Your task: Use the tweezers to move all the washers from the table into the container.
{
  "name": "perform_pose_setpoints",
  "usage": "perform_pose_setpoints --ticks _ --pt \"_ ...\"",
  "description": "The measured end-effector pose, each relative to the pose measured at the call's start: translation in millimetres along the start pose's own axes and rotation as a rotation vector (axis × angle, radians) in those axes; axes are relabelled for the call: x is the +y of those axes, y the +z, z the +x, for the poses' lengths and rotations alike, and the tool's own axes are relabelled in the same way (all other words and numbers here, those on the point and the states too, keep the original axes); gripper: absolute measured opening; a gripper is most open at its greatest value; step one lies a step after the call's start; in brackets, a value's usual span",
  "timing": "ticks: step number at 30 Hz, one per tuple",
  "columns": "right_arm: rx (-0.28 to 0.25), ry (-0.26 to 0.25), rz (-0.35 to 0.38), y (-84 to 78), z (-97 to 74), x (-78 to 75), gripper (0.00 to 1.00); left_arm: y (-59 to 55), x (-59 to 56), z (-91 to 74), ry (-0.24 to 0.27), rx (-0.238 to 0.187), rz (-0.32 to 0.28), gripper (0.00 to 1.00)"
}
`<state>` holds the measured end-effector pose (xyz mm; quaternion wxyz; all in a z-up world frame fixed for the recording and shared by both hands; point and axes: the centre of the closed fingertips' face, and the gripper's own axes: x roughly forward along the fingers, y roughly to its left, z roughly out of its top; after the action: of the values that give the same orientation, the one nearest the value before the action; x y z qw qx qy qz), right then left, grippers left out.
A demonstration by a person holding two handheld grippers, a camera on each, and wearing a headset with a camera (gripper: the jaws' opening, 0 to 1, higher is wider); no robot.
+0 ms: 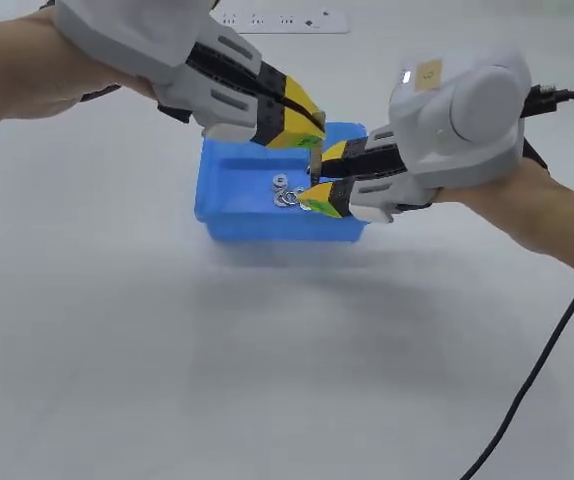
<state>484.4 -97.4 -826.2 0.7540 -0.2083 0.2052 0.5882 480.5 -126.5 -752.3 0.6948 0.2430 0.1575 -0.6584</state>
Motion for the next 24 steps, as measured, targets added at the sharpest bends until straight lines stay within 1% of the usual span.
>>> perform_pose_setpoints --ticks 5,7,11,14,17,20,22,24 --pt "-0.034 -0.016 0.001 14.1 -10.6 -1.0 0.14 11.0 -5.2 -10.0 0.015 0.001 0.027 0.06" --pt "-0.050 -0.022 0.008 19.1 -15.1 -0.9 0.13 17.0 -8.0 -15.1 0.020 -0.007 0.029 0.06" --pt "-0.084 -0.023 0.019 29.3 -24.7 3.8 0.12 28.6 -13.4 -24.6 0.039 -0.019 0.046 0.06" --pt "-0.110 -0.013 0.012 38.2 -34.9 13.1 0.11 37.6 -19.8 -33.2 0.050 -0.036 0.054 0.06" --pt "-0.139 0.003 0.001 46.4 -45.9 24.3 0.10 48.4 -29.6 -41.5 0.048 -0.062 0.054 0.06" --pt "-0.159 0.025 -0.008 52.7 -59.4 39.4 0.09 59.0 -46.2 -49.4 0.034 -0.090 0.054 0.06" --pt "-0.158 0.032 -0.018 53.4 -65.6 49.2 0.08 61.2 -56.0 -52.4 0.033 -0.099 0.054 0.06" --pt "-0.146 0.038 -0.029 51.9 -69.1 56.9 0.08 61.0 -64.4 -53.0 0.028 -0.106 0.048 0.06"
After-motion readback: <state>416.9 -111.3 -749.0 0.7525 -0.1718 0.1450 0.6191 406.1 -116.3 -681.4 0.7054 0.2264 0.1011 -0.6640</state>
